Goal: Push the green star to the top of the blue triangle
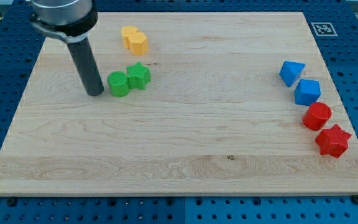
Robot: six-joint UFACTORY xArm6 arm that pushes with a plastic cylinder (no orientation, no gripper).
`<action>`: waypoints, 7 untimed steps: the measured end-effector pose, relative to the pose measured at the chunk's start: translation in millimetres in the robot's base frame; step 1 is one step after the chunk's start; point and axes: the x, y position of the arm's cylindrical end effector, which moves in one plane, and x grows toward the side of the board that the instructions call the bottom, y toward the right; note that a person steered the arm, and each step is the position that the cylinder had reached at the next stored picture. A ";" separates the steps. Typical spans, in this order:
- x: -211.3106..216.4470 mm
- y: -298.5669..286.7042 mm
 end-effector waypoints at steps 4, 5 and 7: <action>-47.3 41.5; -47.3 80.9; -32.0 115.9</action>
